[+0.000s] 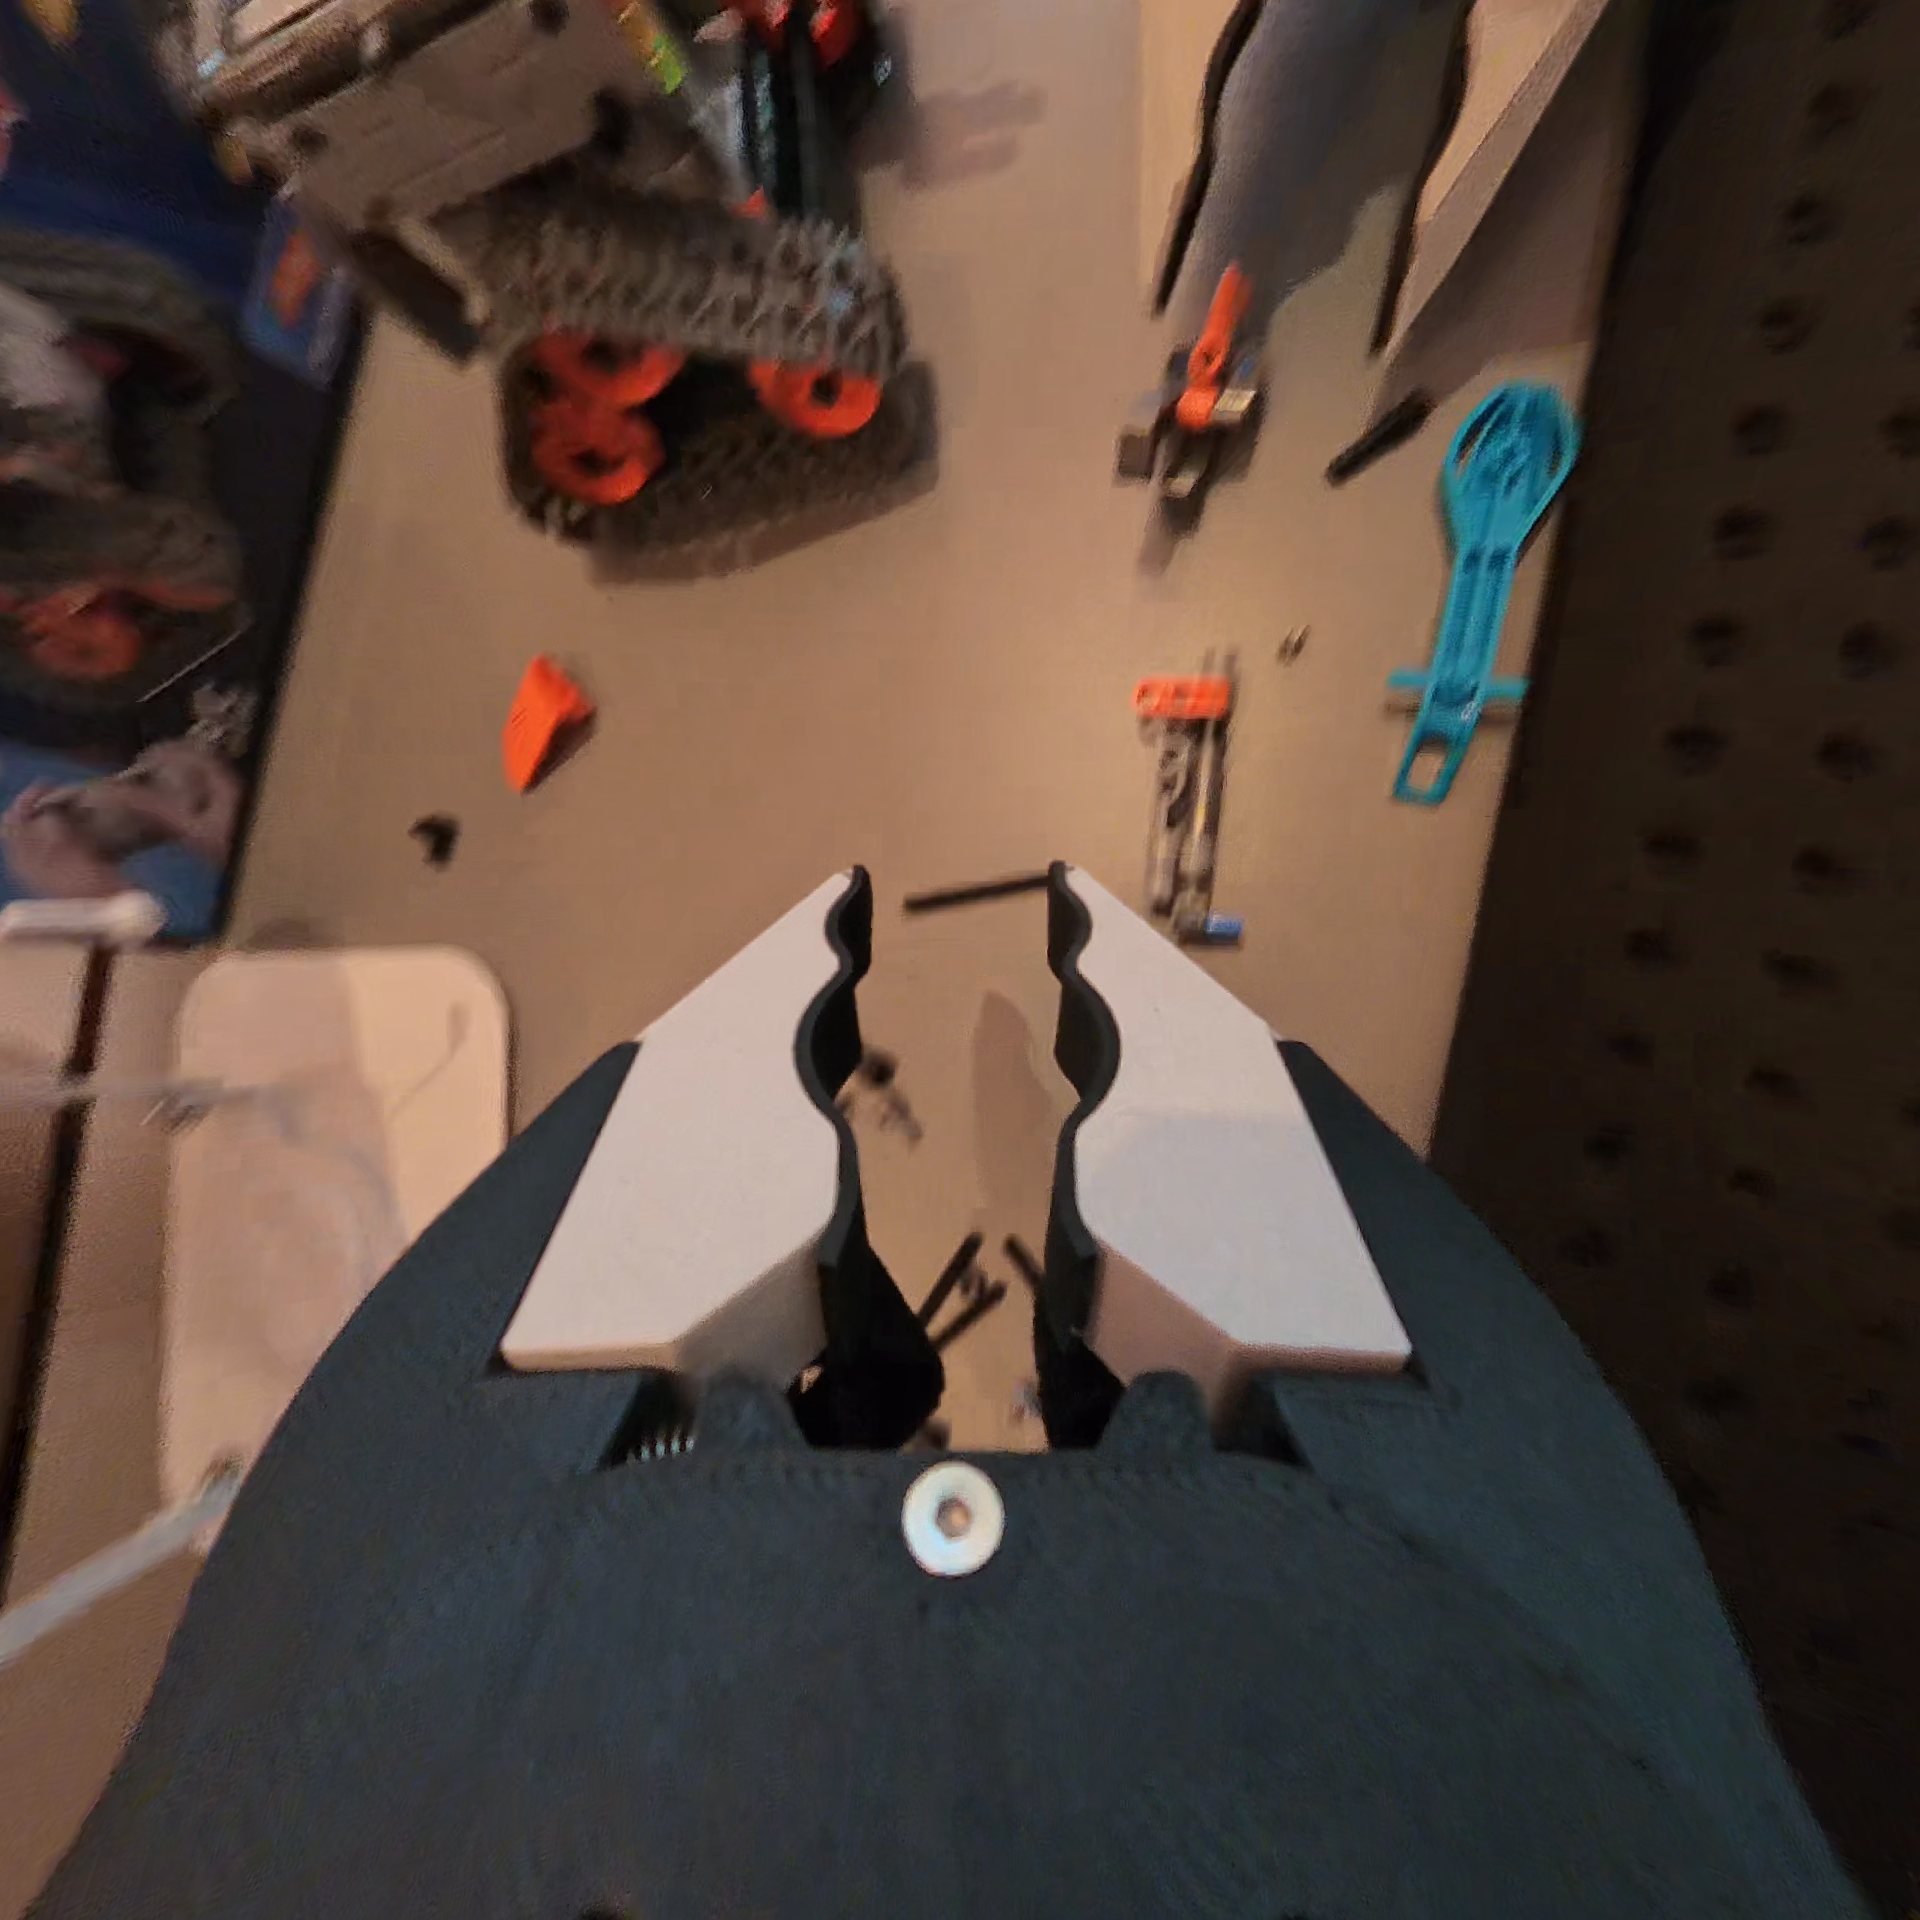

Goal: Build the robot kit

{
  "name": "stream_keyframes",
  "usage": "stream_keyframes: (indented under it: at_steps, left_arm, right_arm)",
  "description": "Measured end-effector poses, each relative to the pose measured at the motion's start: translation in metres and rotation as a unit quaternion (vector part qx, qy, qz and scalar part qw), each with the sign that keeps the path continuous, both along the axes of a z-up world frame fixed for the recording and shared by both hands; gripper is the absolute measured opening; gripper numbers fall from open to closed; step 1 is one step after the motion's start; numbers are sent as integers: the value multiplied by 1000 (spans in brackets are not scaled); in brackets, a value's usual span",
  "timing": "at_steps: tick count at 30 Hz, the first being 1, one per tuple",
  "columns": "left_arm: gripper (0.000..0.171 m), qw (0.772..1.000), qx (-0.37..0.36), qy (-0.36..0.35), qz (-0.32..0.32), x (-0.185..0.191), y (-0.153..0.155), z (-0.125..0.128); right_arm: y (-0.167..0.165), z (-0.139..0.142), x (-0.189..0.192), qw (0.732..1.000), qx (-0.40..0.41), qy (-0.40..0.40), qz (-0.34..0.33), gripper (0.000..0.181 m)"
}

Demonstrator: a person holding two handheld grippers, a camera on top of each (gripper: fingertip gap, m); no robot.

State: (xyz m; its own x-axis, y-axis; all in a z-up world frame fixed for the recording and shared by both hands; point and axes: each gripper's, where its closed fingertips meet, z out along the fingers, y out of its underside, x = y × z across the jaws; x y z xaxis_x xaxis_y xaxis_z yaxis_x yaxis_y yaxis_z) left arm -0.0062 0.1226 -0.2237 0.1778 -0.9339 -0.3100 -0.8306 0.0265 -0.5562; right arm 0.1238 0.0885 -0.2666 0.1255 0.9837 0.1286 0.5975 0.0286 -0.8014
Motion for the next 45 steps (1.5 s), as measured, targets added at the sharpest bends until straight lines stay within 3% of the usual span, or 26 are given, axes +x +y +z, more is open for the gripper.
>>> stream_keyframes:
  at_steps: [4,8,16,23,28,32,36,41,45]
  left_arm:
    - [30,998,25,-6,58,-57,-4,16]
    - [28,991,41,36,122,-118,-10,13]
    - [27,980,46,66,184,-184,-20,1]
    - [26,969,115,43,213,-228,-28,54]
    - [25,953,156,37,256,-280,-23,101]
    - [25,934,175,37,309,-334,-12,125]
    - [24,925,170,43,337,-374,-3,125]
    - [25,918,133,52,371,-417,10,102]
    - [23,932,120,8,342,-403,23,92]
  right_arm:
    - [-1,9,2,1000,5,28,-2,42]
    - [1,9,3,999,17,34,-6,40]
    - [4,10,6,998,17,56,-3,36]
    - [8,15,12,996,17,87,-8,31]
    - [16,21,16,994,-2,108,-24,30]
    - [21,23,15,996,2,79,-36,31]
    - [17,34,-5,999,32,30,-29,32]
    - [12,60,-51,997,71,22,-9,31]
    - [12,66,-86,996,85,10,13,31]
